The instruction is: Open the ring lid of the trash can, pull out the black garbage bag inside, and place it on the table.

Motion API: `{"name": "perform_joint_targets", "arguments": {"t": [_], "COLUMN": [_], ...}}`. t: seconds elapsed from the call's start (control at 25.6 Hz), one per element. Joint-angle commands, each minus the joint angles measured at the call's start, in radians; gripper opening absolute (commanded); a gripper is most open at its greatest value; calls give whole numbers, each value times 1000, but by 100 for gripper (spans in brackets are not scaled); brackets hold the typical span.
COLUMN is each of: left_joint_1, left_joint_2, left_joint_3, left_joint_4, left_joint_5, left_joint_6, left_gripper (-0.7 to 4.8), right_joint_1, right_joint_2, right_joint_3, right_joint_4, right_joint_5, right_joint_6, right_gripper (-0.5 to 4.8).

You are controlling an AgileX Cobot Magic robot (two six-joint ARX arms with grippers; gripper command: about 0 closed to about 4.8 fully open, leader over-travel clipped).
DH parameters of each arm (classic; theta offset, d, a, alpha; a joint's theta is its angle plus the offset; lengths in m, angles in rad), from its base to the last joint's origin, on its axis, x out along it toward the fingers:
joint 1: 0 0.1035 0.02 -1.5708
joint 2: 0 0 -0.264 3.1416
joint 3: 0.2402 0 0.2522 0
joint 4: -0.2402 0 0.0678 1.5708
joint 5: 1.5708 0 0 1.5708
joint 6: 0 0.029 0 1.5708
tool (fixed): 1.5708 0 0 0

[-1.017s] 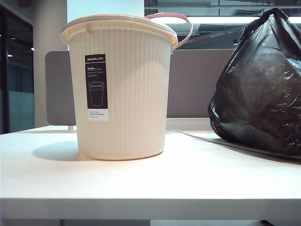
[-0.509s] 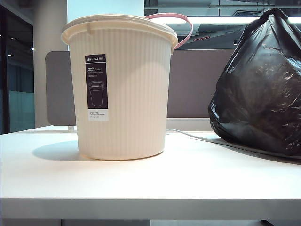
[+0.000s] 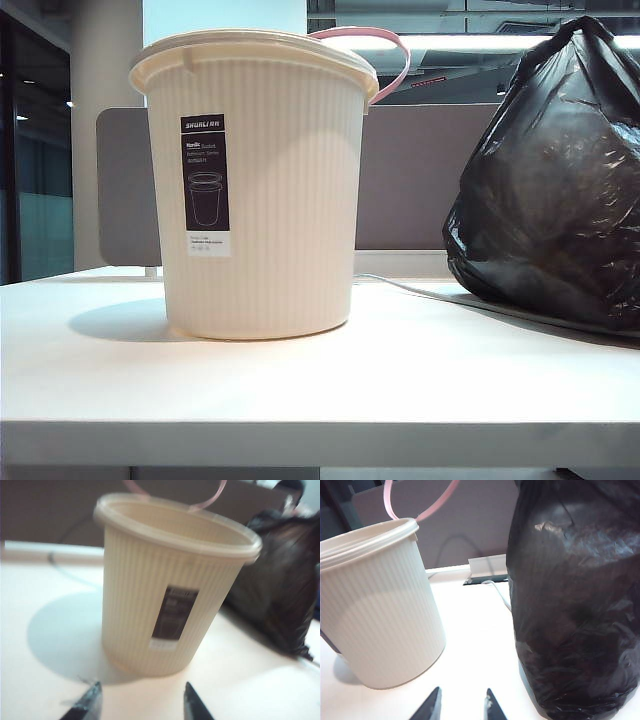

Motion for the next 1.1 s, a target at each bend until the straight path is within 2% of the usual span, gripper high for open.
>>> {"name": "perform_joint_targets", "arguments": {"t": [0.04,0.12,0.16,0.2,0.27,0.55,0.63,0.86,0.94,1.1], "left_joint_1": [0,0,0,0,0,0,0,0,0,0], "left_joint_2": [0,0,0,0,0,-2,-2,-2,-2,-2], "left_joint_3": [-52,-65,-73,-80,-93,-240,-293,-395,-424,-425], "left_joint_4": [26,40,60,79,120,420,486,609,624,595], "left_joint_5": [-5,-7,-26,-34,-40,-47,-47,-47,-47,-47], "left_joint_6": [-34,-40,-40,-40,-40,-37,-37,-34,-24,48], "left_gripper": [203,127,48,18,16,16,16,16,16,16], "right_joint_1": [1,1,1,1,2,2,2,2,2,2], "right_joint_2": [-1,-1,-1,-1,-1,-2,-2,-2,-2,-2], "right_joint_3": [-4,-14,-26,-34,-55,-203,-246,-316,-316,-316], "right_joint_4": [28,51,82,105,163,386,444,521,510,453], "right_joint_5": [48,93,99,106,112,111,112,113,116,120], "right_joint_6": [0,-13,-34,-42,-45,-45,-45,-62,-117,-226], "right_gripper": [110,97,82,80,79,69,-6,-5,-5,-5]}}
